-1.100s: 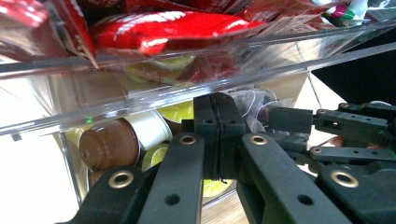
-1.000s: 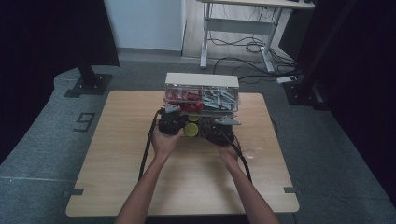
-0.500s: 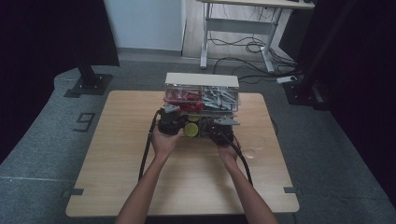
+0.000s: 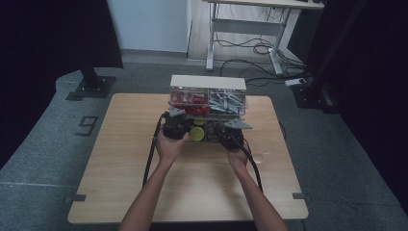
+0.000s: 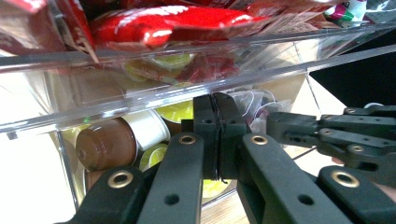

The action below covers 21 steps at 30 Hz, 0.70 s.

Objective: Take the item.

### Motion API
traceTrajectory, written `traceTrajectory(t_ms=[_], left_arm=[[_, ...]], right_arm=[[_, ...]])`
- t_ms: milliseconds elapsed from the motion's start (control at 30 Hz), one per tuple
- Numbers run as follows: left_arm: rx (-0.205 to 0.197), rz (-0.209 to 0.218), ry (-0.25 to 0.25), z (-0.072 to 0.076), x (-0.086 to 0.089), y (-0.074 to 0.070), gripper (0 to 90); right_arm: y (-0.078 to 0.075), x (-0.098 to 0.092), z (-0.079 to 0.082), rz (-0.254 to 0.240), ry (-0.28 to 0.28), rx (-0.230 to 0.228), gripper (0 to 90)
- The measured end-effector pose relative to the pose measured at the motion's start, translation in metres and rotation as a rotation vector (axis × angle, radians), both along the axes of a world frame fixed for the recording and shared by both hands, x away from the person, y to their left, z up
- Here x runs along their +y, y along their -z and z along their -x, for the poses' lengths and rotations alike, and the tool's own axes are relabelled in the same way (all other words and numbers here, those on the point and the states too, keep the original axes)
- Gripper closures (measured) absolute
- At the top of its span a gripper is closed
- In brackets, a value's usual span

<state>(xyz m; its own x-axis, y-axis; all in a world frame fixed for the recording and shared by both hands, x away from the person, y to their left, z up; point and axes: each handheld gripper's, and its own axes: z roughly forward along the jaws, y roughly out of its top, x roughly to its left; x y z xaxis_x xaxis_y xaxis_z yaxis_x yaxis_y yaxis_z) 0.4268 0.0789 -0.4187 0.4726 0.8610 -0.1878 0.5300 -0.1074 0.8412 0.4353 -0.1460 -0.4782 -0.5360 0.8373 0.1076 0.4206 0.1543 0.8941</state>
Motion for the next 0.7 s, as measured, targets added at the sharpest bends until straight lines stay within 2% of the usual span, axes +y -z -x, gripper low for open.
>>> traceTrajectory(t_ms=[500, 700], left_arm=[[0.001, -0.003, 0.001, 0.0, 0.0, 0.0, 89.4], [0.001, -0.004, 0.001, 0.0, 0.0, 0.0, 89.4]], right_arm=[[-0.02, -0.011, 0.011, -0.025, -0.004, -0.056, 89.3], [-0.028, -0.016, 0.013, -0.032, -0.001, -0.066, 89.3]])
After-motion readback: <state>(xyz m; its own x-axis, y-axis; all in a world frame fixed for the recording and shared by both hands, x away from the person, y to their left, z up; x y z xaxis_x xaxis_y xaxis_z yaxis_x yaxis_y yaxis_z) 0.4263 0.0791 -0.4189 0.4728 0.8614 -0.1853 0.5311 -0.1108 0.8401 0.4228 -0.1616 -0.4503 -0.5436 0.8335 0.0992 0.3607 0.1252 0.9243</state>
